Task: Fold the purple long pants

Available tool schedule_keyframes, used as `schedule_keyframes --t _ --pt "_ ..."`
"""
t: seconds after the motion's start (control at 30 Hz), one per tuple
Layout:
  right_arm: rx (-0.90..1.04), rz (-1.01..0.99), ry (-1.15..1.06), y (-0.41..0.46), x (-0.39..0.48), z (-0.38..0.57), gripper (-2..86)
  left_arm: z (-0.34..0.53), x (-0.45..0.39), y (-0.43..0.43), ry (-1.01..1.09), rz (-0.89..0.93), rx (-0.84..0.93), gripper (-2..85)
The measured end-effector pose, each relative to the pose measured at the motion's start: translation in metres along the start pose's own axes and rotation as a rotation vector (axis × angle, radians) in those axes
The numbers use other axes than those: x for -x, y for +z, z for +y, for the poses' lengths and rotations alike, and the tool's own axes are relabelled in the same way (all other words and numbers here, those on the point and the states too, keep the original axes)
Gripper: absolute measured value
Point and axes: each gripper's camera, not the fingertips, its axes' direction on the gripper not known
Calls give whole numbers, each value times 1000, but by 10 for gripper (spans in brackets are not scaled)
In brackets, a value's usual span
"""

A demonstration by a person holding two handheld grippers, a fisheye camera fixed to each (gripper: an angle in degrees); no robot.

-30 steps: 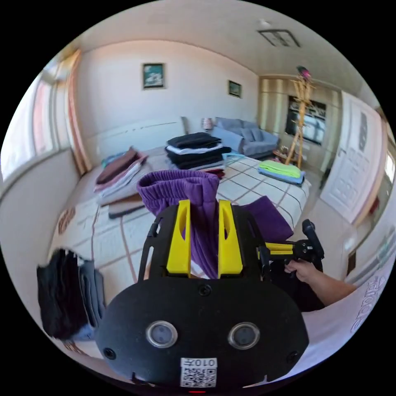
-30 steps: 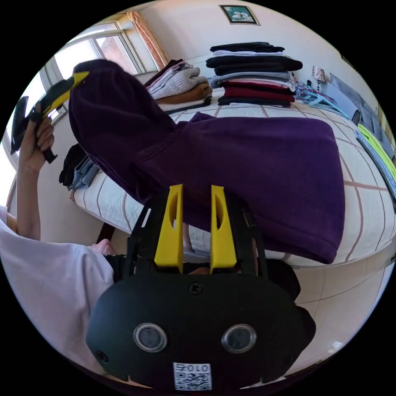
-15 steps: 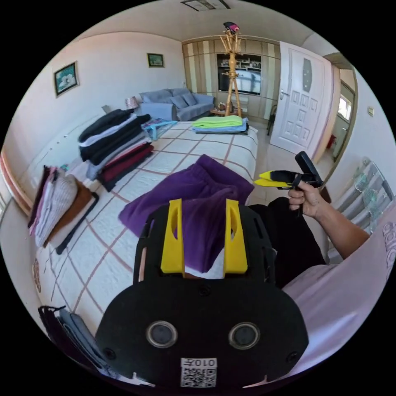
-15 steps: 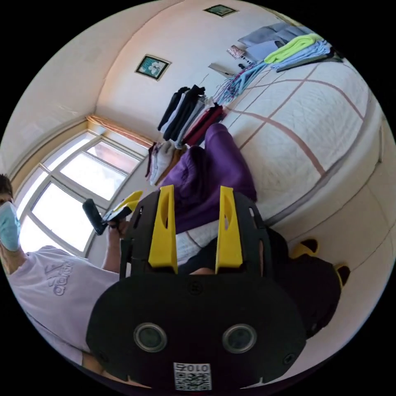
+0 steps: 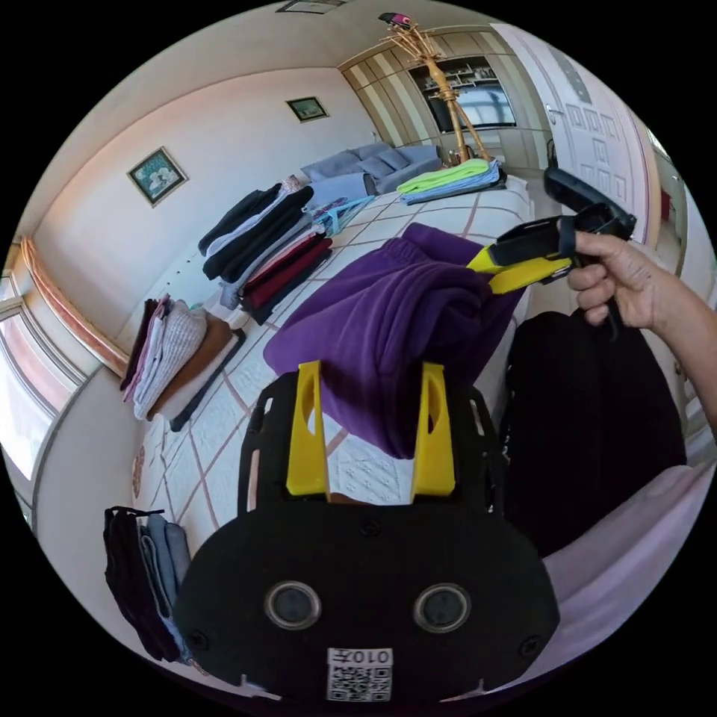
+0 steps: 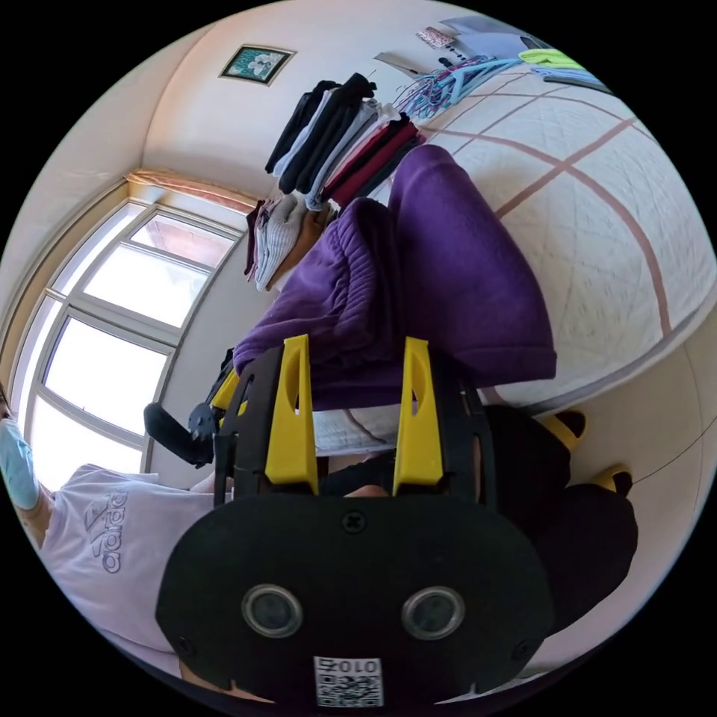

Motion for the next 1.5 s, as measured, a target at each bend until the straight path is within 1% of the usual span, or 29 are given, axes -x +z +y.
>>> schedule_keyframes --t 0.03,0.1,0.17,0.23,0.33,0.4,0.47,0.5,0.6,0.7,0.8,0.9,0.97,1.03,1.07,1.1,1.17,1.27,1.3,1.33,1.37,1.4,1.43,1.47,1.5 --pt "-5 -16 14 -5 -3 4 167 0 -2 1 15 -42 -6 132" --pt "-6 -45 27 -12 -7 10 168 5 3 -2 7 -51 -13 118" --pt "10 -130 26 -13 -10 17 171 15 19 -7 -71 -10 -19 106" --pt "37 -208 29 -4 -11 19 175 33 42 -8 -177 74 -20 93" --pt "89 -332 60 21 -19 20 182 44 55 -8 -232 123 -31 81" --pt "77 -416 86 32 -27 19 184 47 62 -7 -267 153 -37 76" --pt "21 -479 111 35 -33 15 182 51 70 -5 -305 186 -40 72" --pt "9 -473 113 34 -34 14 181 55 74 -4 -317 200 -43 70" --pt "-8 -371 119 32 -34 5 169 65 85 0 -354 242 -48 67" --pt "3 -383 118 38 -34 -8 146 69 88 4 -353 244 -47 66" --pt "-18 -299 62 27 -10 -24 121 69 97 7 -365 255 -26 66" --pt "-7 -216 -110 8 47 -53 112 76 115 8 -463 329 -30 68" --pt "37 -103 -297 2 106 -73 109 85 129 12 -556 414 -39 69" --pt "66 -12 -430 5 149 -78 107 95 140 15 -627 487 -53 70" --pt "77 39 -513 7 172 -76 107 95 140 14 -627 486 -54 70" --pt "76 61 -548 8 182 -74 107 94 138 12 -618 474 -55 70" --pt "29 115 -672 4 204 -54 106 88 132 7 -589 452 -53 72" --pt "-90 160 -743 -17 189 -19 103 68 114 -5 -444 391 -53 75" --pt "-109 161 -721 -22 179 -13 102 57 102 -8 -364 355 -51 75" --pt "-134 161 -635 -30 150 -5 101 46 89 -8 -282 329 -43 77" --pt "-136 195 -505 -31 113 0 101 41 81 -6 -241 319 -34 77" --pt "-118 212 -421 -28 90 1 101 29 64 2 -160 303 -9 79" --pt "-41 210 -229 -16 42 2 101 20 44 14 -80 296 23 80" --pt "52 170 -56 -1 -3 7 101 15 34 20 -45 292 37 80" --pt "60 127 -6 4 -18 12 101 8 18 27 11 264 41 81"
